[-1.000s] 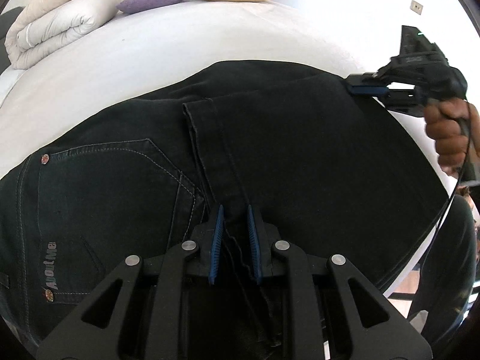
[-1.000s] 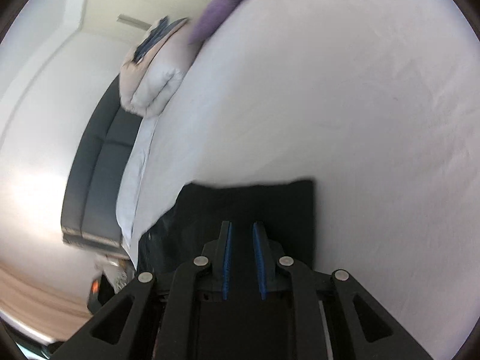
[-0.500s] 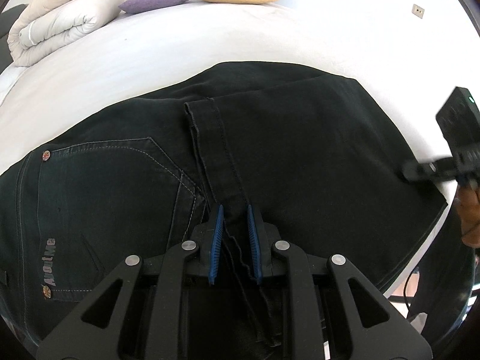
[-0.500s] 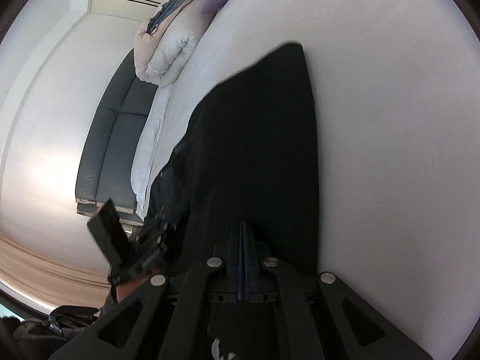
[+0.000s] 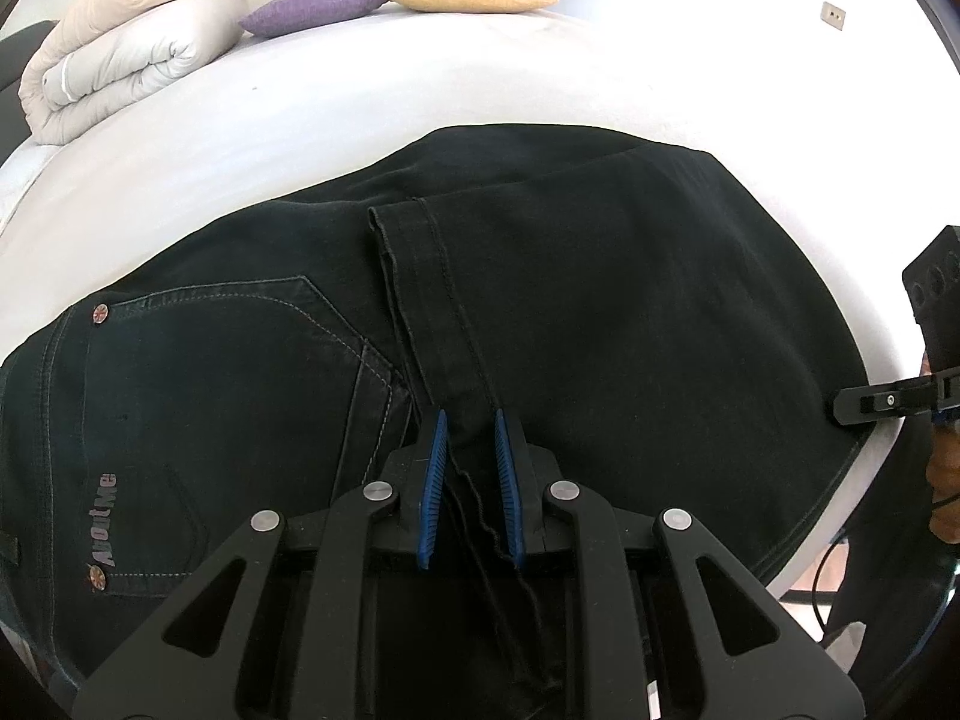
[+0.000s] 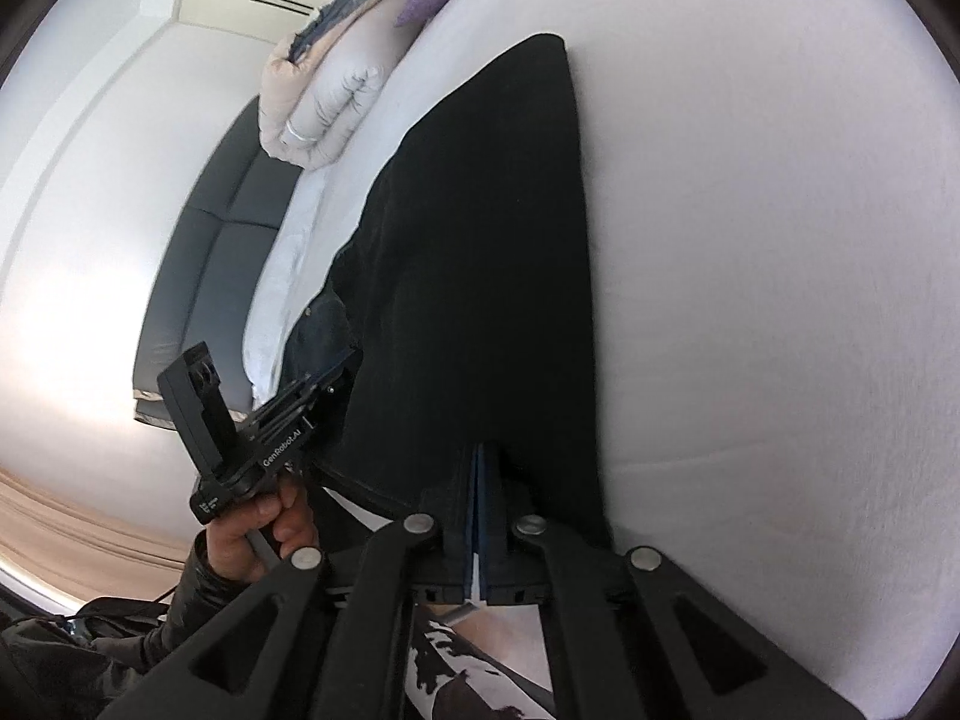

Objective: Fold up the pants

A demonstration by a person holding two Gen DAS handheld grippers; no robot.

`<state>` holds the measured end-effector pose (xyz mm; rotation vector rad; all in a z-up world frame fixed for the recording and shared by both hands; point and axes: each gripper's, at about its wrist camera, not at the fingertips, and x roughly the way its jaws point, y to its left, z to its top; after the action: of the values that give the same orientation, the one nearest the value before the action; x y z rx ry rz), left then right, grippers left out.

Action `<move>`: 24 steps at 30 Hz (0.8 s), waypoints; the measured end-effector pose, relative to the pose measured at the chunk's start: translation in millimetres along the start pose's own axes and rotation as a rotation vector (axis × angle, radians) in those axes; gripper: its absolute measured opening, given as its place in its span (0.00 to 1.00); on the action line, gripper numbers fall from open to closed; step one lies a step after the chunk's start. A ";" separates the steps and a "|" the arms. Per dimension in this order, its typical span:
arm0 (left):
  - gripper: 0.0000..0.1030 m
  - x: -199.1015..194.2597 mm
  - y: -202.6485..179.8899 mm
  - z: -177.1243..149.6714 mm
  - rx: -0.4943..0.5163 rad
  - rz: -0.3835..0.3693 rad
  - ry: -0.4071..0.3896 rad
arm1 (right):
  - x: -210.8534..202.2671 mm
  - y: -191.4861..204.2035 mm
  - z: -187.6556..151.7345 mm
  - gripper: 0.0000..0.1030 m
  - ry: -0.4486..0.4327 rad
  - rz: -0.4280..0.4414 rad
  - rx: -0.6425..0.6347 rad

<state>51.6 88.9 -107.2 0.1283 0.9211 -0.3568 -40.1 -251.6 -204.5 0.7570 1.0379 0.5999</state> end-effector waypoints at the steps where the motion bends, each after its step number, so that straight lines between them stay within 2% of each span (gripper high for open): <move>1: 0.16 -0.3 -0.4 -0.3 0.000 0.001 0.000 | 0.2 0.7 -0.6 0.00 -0.005 -0.003 -0.006; 13: 0.16 -8.4 -3.3 -7.6 -0.019 -0.002 -0.020 | -0.7 5.3 -5.1 0.00 -0.056 -0.037 -0.009; 17: 0.22 -26.4 5.6 -15.9 -0.077 -0.013 -0.043 | -3.2 7.9 -9.6 0.00 -0.076 -0.049 0.004; 19: 0.32 -41.6 14.0 -26.0 -0.125 -0.017 -0.061 | -6.8 11.7 -13.3 0.00 -0.083 -0.070 -0.005; 20: 0.41 -52.6 21.8 -34.6 -0.166 -0.032 -0.074 | -9.3 16.4 -17.0 0.00 -0.085 -0.089 -0.020; 21: 0.69 -61.4 28.7 -42.5 -0.200 -0.033 -0.082 | -11.5 19.7 -19.9 0.00 -0.088 -0.100 -0.034; 22: 0.82 -69.9 35.2 -49.5 -0.228 -0.014 -0.086 | -14.6 23.2 -23.7 0.05 -0.091 -0.109 -0.046; 23: 0.82 -77.7 40.3 -55.6 -0.251 -0.004 -0.095 | -17.9 25.9 -27.0 0.18 -0.097 -0.105 -0.048; 24: 0.82 -91.1 51.3 -65.3 -0.296 -0.011 -0.109 | -21.9 30.0 -30.8 0.26 -0.103 -0.085 -0.047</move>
<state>-29.7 176.2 -76.1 -0.1666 0.8573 -0.2322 -79.5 -241.6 -178.5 0.6926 0.9532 0.5054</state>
